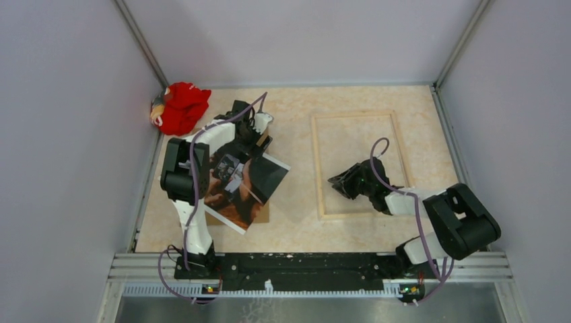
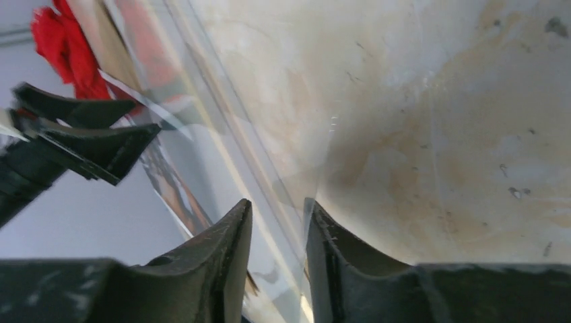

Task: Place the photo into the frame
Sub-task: Pick up the photo frame item from the photo frame.

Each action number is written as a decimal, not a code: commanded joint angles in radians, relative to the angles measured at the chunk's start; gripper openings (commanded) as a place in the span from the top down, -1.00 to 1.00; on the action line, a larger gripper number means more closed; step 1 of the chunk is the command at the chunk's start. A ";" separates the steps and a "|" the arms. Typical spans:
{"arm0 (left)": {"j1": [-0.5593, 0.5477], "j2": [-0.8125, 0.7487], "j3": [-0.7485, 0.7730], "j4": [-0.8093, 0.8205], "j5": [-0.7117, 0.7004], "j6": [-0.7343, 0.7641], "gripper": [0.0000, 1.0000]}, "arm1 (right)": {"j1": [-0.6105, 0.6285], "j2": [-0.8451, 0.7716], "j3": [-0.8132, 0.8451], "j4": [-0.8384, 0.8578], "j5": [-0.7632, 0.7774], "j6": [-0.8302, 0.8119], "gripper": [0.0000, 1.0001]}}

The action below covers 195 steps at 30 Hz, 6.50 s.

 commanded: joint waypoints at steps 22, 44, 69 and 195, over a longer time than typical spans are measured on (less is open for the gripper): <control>-0.010 -0.138 -0.089 -0.133 0.187 0.042 -0.92 | 0.009 -0.070 0.248 0.034 0.073 -0.200 1.00; -0.383 -0.218 -0.051 0.050 0.091 0.511 -0.97 | -0.474 -0.344 1.041 -1.068 -0.003 -0.741 1.00; -0.626 0.027 -0.026 0.197 0.012 1.124 -0.77 | -0.573 -0.290 1.246 -1.201 0.082 -0.853 1.00; 0.107 -0.269 0.325 -0.862 0.989 0.721 1.00 | -0.033 -0.267 0.915 -0.962 -0.560 -1.129 0.09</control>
